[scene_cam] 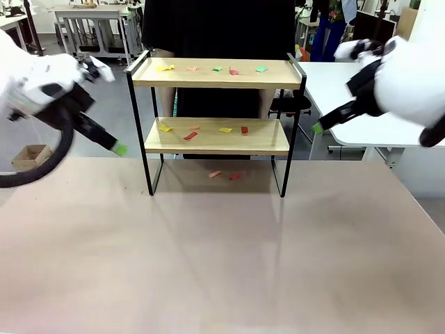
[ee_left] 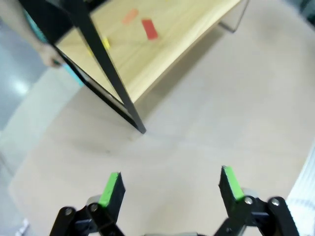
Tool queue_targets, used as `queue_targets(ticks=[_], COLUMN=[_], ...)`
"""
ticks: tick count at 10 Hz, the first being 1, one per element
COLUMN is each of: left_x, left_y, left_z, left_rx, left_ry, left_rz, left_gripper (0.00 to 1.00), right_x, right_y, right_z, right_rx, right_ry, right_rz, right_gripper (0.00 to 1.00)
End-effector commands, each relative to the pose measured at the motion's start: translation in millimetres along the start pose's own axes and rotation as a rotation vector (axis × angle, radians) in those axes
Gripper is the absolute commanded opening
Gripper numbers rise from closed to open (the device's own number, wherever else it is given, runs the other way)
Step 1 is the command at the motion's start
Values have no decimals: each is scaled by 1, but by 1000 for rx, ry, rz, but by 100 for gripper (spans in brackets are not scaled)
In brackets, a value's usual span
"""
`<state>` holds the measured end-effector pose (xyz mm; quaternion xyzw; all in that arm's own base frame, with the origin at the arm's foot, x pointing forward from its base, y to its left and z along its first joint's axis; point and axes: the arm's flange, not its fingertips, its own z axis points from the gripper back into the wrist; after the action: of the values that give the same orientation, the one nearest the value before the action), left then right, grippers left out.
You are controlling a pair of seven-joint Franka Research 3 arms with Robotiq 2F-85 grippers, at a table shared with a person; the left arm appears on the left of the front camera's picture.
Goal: Clean the shelf.
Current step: Pick up the Duster handed by the human.
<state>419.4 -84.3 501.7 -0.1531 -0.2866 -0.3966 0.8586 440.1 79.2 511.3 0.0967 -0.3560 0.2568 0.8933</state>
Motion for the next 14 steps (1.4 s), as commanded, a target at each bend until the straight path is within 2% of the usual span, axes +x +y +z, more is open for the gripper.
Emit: queue_targets(ticks=[1,3,4,5,6,8,9,10,13,14], left_x=[-11,-35,-53,-70,-84,-93,-89,-105,-105,-105], left_y=[43,86,109,133,153,158,151,158,158,158], left_z=[14,33,34,34,34,20,18,32,32,32], left_rx=[-169,-296,-307,-329,-326,-260,-223,-269,-269,-269], left_ry=[-13,-110,-132,-196,-277,-369,-350,-326,-326,-326], left_rz=[-86,-201,-235,-260,-248,-313,-245,-272,-272,-272], left_gripper=[100,100,100,100,100,100,100,100,100,100], right_x=[-21,-50,-66,-79,-91,-109,-109,-117,-117,-116], right_y=[-52,-101,-126,-145,-160,-186,-183,-164,-164,-168], right_z=[12,14,9,1,-8,-25,-30,0,0,-11], right_rx=[120,221,264,303,335,354,320,339,339,342], right_ry=[-66,-139,-173,-181,-190,-188,-77,-197,-197,-143], right_rz=[79,124,127,144,146,104,30,115,115,82], right_gripper=[100,100,100,100,100,100,100,100,100,100])
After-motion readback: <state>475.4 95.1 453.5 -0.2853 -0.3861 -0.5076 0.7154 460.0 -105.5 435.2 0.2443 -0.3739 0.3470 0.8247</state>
